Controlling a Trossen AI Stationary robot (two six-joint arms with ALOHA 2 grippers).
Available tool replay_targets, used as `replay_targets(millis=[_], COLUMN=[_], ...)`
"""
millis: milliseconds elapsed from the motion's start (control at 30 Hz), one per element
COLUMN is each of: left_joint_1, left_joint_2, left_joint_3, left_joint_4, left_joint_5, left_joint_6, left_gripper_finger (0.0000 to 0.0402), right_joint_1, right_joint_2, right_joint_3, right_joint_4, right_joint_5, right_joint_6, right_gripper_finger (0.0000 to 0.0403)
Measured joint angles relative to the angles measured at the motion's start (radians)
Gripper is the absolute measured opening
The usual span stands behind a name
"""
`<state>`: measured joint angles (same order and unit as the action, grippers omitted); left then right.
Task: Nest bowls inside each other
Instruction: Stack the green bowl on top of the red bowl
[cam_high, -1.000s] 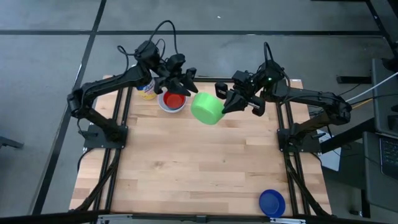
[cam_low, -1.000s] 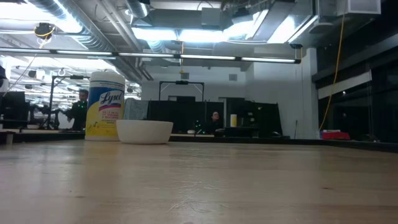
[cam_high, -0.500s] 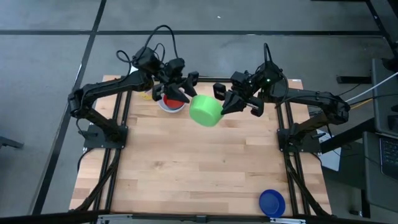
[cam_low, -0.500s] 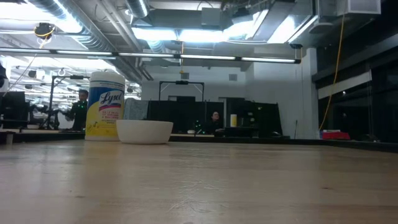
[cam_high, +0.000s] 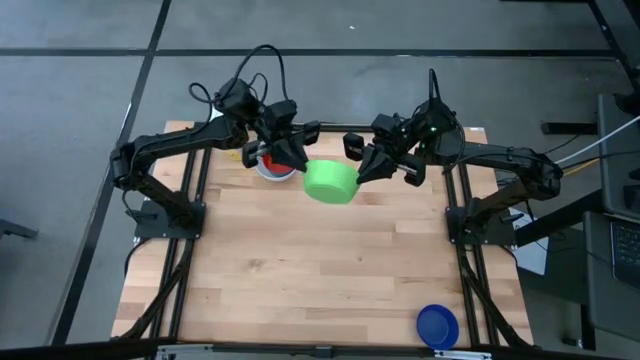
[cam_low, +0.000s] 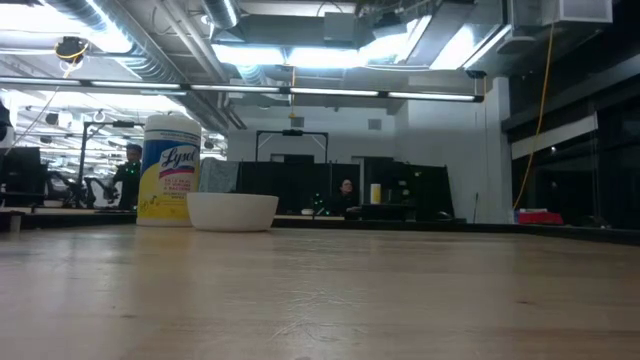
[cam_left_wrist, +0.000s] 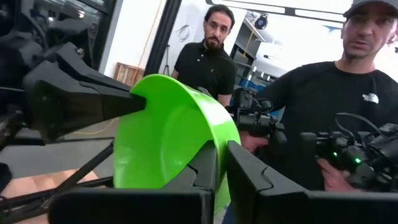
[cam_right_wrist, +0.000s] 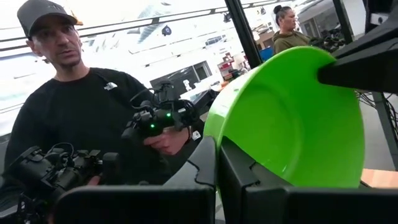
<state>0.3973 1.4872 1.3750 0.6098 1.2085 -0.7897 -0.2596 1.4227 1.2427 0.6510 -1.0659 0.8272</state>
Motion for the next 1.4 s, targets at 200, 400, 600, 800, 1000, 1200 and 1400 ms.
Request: replay_targets(millis=[200,400,600,800,1000,1200,1400], left_joint_1=[-0.014,-0.025,-0.049,-0.071,-0.058,0.018,0.070], left_joint_2=[0.000,-0.001,-0.001,-0.001,-0.002,-0.001,0.011], left_joint_3=[0.000,0.000,0.000,0.000,0.000,0.000,-0.027], left_joint_4=[0.000,0.001,-0.009,-0.008,-0.100,-0.830,-1.243], left_joint_5=[0.006,0.018,-0.002,0.002,-0.024,-0.337,-0.980], left_joint_6=[0.013,0.022,0.017,0.010,0.060,0.541,0.810], left_gripper_finger=[0.0008,0.0004,0.0002,0.0002,0.0002,0.0002,0.0002], right_joint_1=[0.000,-0.003,-0.083,-0.164,-0.285,-0.365,-0.368], right_joint_2=[0.000,-0.001,-0.010,-0.012,-0.013,-0.011,-0.011], right_joint_3=[0.000,0.000,0.000,0.001,0.001,0.001,0.001], right_joint_4=[0.002,0.025,0.080,0.146,0.066,-0.083,-0.091], right_joint_5=[0.001,0.047,0.116,0.116,0.112,0.115,0.116], right_joint_6=[0.000,0.027,0.046,0.068,0.052,-0.006,-0.032], right_gripper_finger=[0.0000,0.0027,0.0118,0.0186,0.0208,0.0188,0.0163])
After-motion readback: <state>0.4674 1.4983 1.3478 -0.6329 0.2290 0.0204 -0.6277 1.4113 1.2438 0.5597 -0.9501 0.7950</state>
